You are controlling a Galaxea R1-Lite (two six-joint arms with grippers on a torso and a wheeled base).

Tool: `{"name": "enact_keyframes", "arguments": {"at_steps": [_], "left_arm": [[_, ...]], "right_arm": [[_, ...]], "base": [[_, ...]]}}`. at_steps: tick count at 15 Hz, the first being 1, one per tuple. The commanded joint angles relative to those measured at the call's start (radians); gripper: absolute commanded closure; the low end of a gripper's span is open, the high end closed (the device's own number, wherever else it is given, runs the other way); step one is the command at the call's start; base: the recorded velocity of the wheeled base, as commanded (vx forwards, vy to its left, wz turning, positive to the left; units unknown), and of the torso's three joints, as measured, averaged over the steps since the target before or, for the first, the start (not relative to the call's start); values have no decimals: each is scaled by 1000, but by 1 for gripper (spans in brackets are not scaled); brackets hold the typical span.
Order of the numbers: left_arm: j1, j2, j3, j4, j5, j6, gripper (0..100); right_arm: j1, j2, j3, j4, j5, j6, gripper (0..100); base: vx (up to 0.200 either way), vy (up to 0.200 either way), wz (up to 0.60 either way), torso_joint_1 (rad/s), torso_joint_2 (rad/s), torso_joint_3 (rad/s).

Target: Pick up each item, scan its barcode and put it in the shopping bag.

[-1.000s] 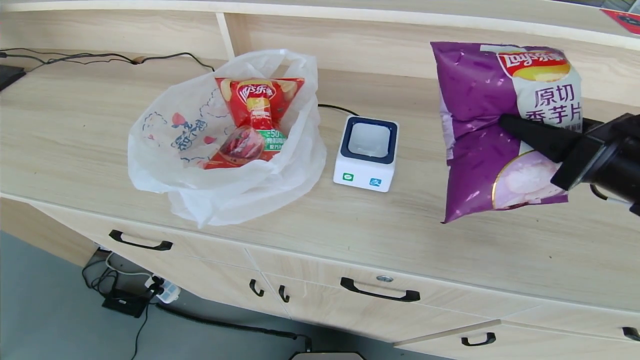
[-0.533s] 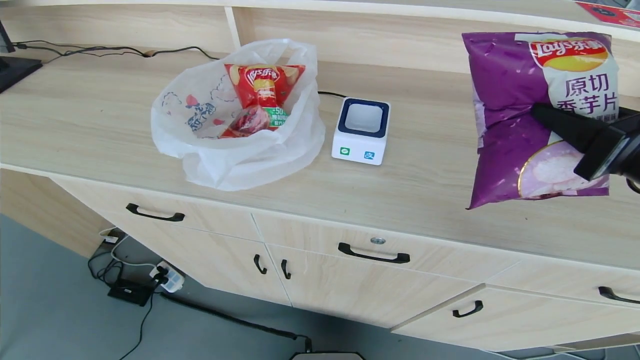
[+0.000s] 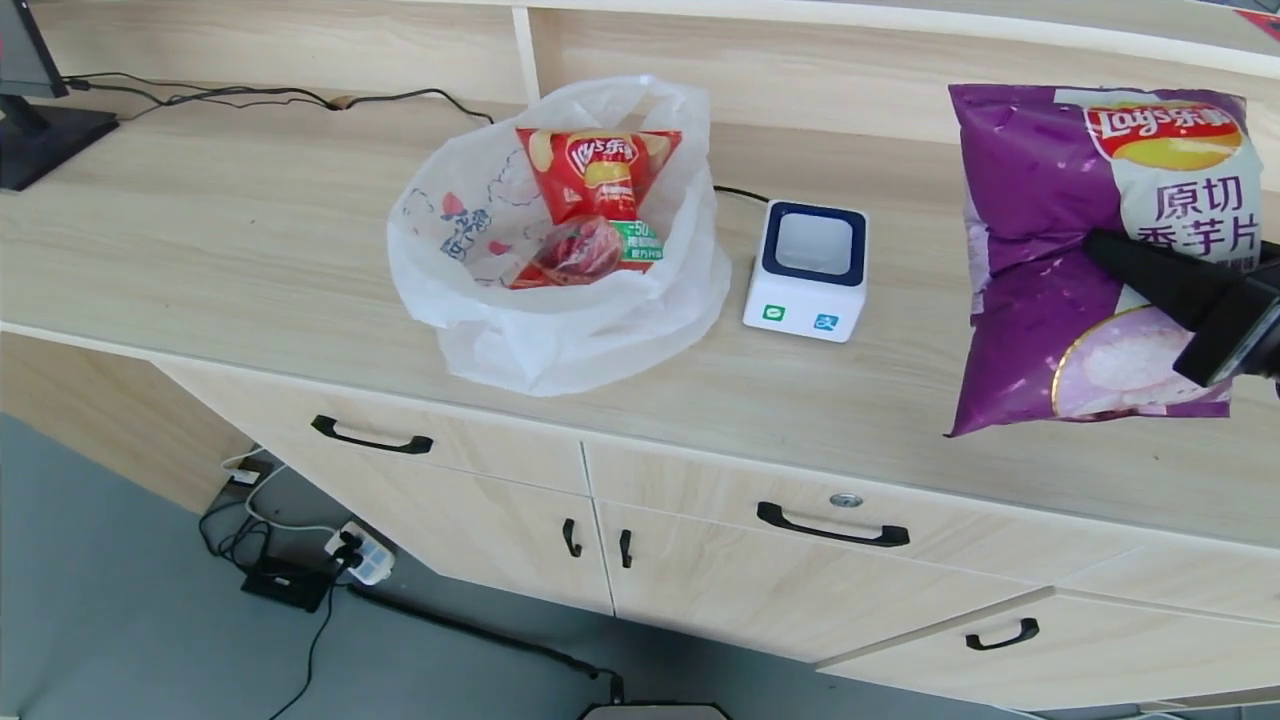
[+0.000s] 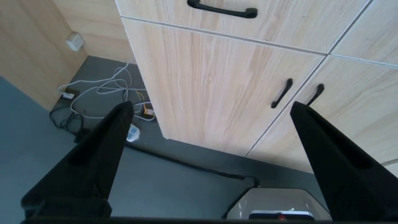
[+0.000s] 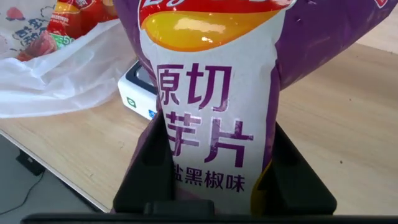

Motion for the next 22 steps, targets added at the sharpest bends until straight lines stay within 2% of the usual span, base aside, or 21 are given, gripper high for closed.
{"name": "enact_keyframes", "arguments": {"at_steps": [1,7,10,11,12,13,15,18,22], "left_arm": [[-1,2,0,-1,0,-1,0],[-1,2,0,1,0,-12,0],[-1,0,0,1,0,-12,0],[-2,2,0,1,0,-12,0],[-2,2,0,1,0,-12,0],[-1,2,0,-2,0,-12,0],[-1,2,0,-2,0,-11,0],[-1,0,0,-4,0,-11,0],[-1,2,0,-7,0,-9,0]], "right_arm": [[-6,-2,1,-1,2,0,100],[-14,-1,22,4,2,3,100],[-48,70,-68,28,3,10,100],[-60,111,-137,28,-3,9,100],[-60,111,-137,28,-3,9,100],[-100,171,-239,28,-14,-11,100],[-138,208,-298,27,-31,-45,100],[-199,222,-326,28,-34,-115,100],[-189,278,-377,24,-35,-128,100]], "base": [[0,200,0,-2,2,7],[0,200,0,5,3,1],[0,200,0,2,4,2],[0,200,0,2,-2,2],[0,0,0,0,0,0],[0,0,0,0,0,0],[0,0,0,0,0,0],[0,0,0,0,0,0],[0,0,0,0,0,0]]}}
